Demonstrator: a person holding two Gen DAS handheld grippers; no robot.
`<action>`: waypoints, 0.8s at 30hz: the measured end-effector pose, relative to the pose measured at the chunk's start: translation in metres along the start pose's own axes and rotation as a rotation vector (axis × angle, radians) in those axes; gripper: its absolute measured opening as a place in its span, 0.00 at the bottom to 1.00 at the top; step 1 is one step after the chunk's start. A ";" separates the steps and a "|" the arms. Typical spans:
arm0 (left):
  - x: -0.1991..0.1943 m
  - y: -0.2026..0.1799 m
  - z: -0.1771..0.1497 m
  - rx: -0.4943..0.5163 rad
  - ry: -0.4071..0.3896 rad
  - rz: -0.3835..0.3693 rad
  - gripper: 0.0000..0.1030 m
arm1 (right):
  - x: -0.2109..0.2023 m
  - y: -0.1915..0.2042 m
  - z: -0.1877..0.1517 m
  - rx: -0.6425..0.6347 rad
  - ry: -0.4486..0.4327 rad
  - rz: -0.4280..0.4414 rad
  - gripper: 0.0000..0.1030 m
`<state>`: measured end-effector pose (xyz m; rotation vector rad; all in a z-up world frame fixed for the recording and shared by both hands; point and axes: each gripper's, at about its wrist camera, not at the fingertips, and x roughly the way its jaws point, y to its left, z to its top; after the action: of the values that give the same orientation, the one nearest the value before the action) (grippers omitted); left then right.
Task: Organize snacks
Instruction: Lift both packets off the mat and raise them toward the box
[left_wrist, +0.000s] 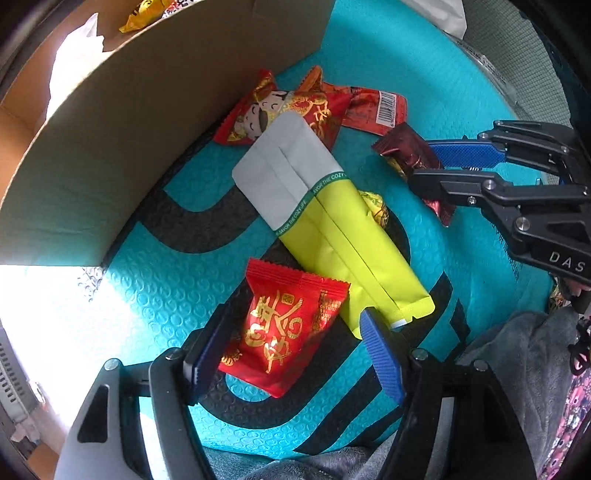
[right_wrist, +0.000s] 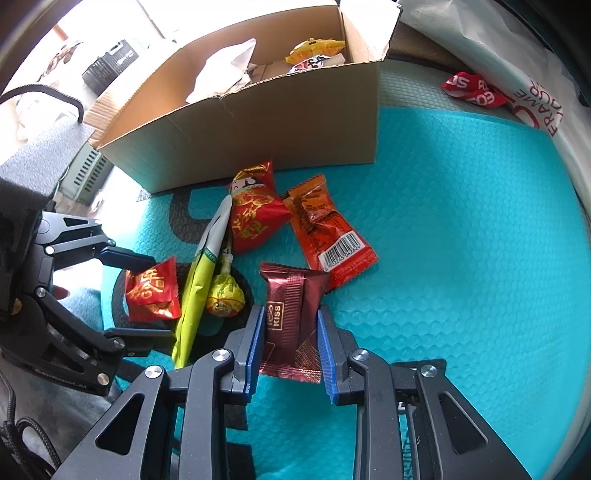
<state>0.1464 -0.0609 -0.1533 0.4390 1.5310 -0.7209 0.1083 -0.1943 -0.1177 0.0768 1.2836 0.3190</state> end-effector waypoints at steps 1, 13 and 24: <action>0.001 -0.002 0.000 0.006 0.003 0.001 0.70 | 0.001 -0.001 0.000 0.002 0.001 0.001 0.26; 0.009 -0.029 -0.006 0.010 0.003 0.131 0.47 | -0.003 -0.003 0.001 0.006 -0.008 0.006 0.26; -0.001 -0.039 -0.021 -0.088 -0.024 0.139 0.34 | -0.018 0.003 -0.004 -0.014 -0.031 0.018 0.26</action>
<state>0.1050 -0.0744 -0.1463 0.4637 1.4878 -0.5472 0.0997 -0.1967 -0.1013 0.0808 1.2501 0.3412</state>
